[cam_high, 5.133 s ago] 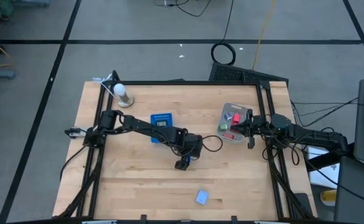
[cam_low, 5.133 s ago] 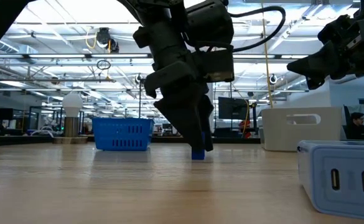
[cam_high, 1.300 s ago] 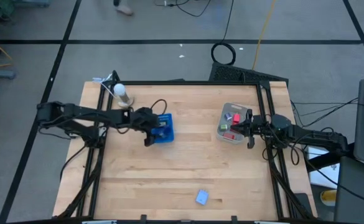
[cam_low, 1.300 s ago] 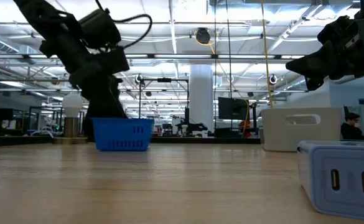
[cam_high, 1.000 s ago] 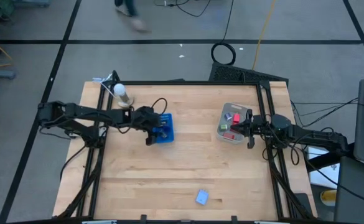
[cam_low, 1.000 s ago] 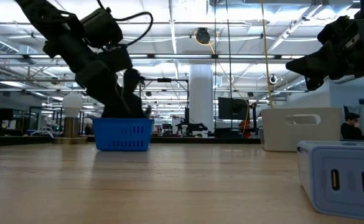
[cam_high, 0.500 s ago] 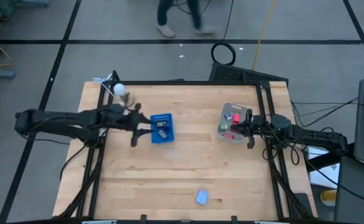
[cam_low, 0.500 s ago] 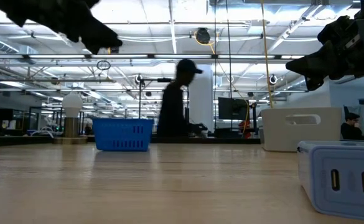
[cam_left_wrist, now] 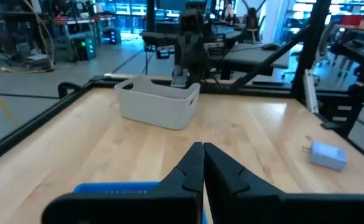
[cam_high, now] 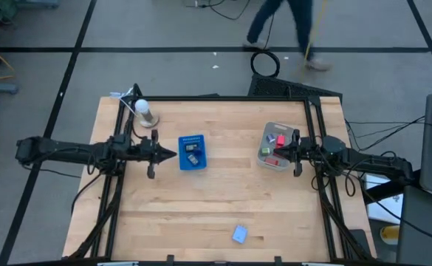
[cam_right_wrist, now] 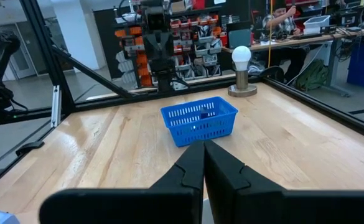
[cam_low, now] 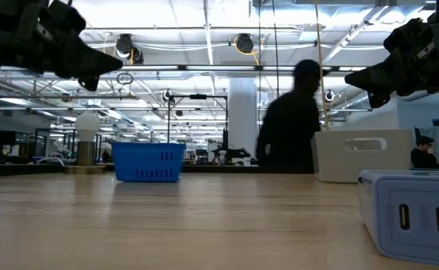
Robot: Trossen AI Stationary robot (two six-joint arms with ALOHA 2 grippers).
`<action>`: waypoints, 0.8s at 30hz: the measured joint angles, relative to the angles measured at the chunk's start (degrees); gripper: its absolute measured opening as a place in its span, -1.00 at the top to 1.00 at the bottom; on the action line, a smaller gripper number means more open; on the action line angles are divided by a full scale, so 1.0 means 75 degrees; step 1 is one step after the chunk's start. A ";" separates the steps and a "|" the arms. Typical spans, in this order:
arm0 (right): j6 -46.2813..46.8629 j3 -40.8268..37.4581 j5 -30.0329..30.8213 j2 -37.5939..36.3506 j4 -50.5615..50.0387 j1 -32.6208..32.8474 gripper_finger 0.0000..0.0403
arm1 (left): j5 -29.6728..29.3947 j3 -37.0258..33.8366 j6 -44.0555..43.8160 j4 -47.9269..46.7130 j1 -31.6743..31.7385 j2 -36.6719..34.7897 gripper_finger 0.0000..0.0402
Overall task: Pick & Place Office items
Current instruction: Put the light blue charger adapter into the white bin
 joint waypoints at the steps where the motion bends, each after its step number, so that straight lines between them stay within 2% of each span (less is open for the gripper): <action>1: -0.0037 0.0000 0.0000 -0.0003 0.0008 0.0000 0.99 | -0.0039 -0.0136 0.0001 0.0140 0.0001 -0.0024 0.97; 10: -0.0069 -0.0003 0.0000 -0.0003 0.0065 0.0000 0.99 | -0.0173 -0.0947 0.0168 0.1145 0.0001 -0.0064 0.96; 16: 0.0263 0.0059 -0.0271 0.0115 0.0399 0.0017 0.99 | -0.0174 -0.0993 0.0142 0.1121 0.0001 -0.0044 0.98; 20: 0.0228 0.0348 -0.0579 0.0682 0.0367 0.0376 1.00 | -0.0192 -0.0992 0.0144 0.1129 0.0001 -0.0041 0.91; 24: -0.0222 0.0908 -0.0214 0.1647 0.0504 0.0958 1.00 | -0.0274 -0.0990 0.0022 0.1126 0.0001 -0.0041 0.92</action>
